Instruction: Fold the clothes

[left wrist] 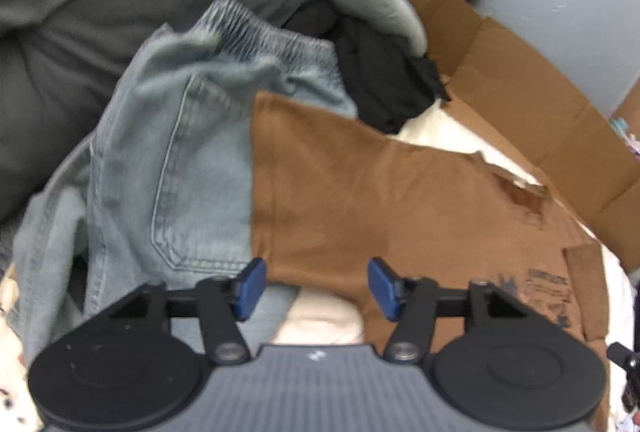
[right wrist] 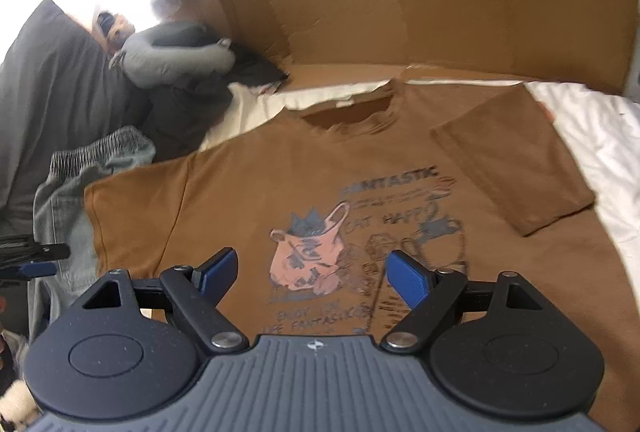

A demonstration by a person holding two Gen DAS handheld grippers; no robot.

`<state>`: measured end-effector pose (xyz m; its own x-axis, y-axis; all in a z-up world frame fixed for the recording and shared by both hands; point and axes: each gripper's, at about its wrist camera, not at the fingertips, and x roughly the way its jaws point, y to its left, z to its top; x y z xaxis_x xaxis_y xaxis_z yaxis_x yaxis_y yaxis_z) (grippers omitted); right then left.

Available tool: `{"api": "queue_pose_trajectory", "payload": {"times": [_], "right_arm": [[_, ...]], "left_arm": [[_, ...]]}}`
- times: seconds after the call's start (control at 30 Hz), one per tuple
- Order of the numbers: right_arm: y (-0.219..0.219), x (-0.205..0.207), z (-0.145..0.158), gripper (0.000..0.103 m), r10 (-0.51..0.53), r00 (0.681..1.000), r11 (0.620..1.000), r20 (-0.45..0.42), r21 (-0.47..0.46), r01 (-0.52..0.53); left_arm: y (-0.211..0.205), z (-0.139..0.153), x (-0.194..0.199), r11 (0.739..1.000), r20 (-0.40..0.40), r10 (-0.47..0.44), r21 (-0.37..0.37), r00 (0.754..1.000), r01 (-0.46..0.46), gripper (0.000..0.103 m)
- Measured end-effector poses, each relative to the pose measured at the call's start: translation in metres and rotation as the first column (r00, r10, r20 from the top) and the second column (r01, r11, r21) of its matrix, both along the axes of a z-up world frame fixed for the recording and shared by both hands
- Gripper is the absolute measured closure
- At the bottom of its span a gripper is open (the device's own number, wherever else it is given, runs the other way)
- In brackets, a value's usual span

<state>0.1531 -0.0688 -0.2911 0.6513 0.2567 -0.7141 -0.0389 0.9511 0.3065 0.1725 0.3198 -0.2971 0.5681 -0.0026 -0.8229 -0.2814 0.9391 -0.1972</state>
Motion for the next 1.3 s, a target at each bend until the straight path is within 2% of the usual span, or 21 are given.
{"api": "queue_pose_trajectory", "payload": {"times": [0.1,0.2,0.43,0.6,0.67,0.87,0.93,1.0,1.07,1.1,1.17,1.3], "right_arm": [[0.014,0.010,-0.019,0.018,0.031,1.000,0.999,0.001,0.012,-0.031],[0.029,0.018,-0.035,0.018,0.067,0.998,0.997,-0.004,0.023,-0.067],[0.061,0.028,-0.058,0.018,0.139,0.990,0.990,-0.019,0.042,-0.138],[0.086,0.034,-0.068,0.019,0.193,0.981,0.979,-0.030,0.079,-0.190],[0.098,0.036,-0.072,0.026,0.230,0.973,0.970,-0.037,0.088,-0.226],[0.138,0.041,-0.081,0.037,0.333,0.942,0.938,-0.049,0.119,-0.326],[0.153,0.042,-0.082,0.040,0.366,0.930,0.926,-0.044,0.118,-0.359],[0.167,0.041,-0.084,0.045,0.395,0.918,0.914,-0.043,0.120,-0.388],[0.176,0.042,-0.086,0.058,0.411,0.910,0.906,-0.048,0.134,-0.402],[0.179,0.043,-0.086,0.062,0.413,0.909,0.905,-0.048,0.132,-0.404],[0.182,0.047,-0.086,0.078,0.411,0.910,0.907,-0.048,0.127,-0.402],[0.185,0.058,-0.087,0.085,0.399,0.916,0.910,-0.050,0.145,-0.388]], "left_arm": [[0.004,-0.025,0.007,1.000,-0.041,0.021,-0.013,0.999,-0.021,0.063],[0.006,-0.041,0.016,1.000,-0.051,0.013,0.003,0.999,-0.013,0.063],[0.000,-0.069,0.029,0.992,-0.097,0.045,0.120,0.994,-0.034,0.065],[0.003,-0.079,0.031,0.991,-0.090,0.075,0.121,0.993,-0.064,0.063],[0.004,-0.082,0.032,0.990,-0.084,0.088,0.116,0.993,-0.078,0.064],[0.001,-0.086,0.034,0.989,-0.087,0.102,0.115,0.991,-0.092,0.064],[0.002,-0.086,0.036,0.991,-0.098,0.098,0.098,0.990,-0.088,0.068],[0.004,-0.085,0.037,0.994,-0.105,0.089,0.074,0.991,-0.081,0.086],[0.007,-0.083,0.036,0.996,-0.100,0.082,0.049,0.992,-0.077,0.092],[0.008,-0.080,0.035,0.996,-0.096,0.083,0.042,0.992,-0.079,0.092],[0.008,-0.073,0.031,0.996,-0.083,0.078,0.038,0.993,-0.076,0.093],[0.009,-0.057,0.022,0.998,-0.036,0.059,0.031,0.998,-0.058,0.093]]}}
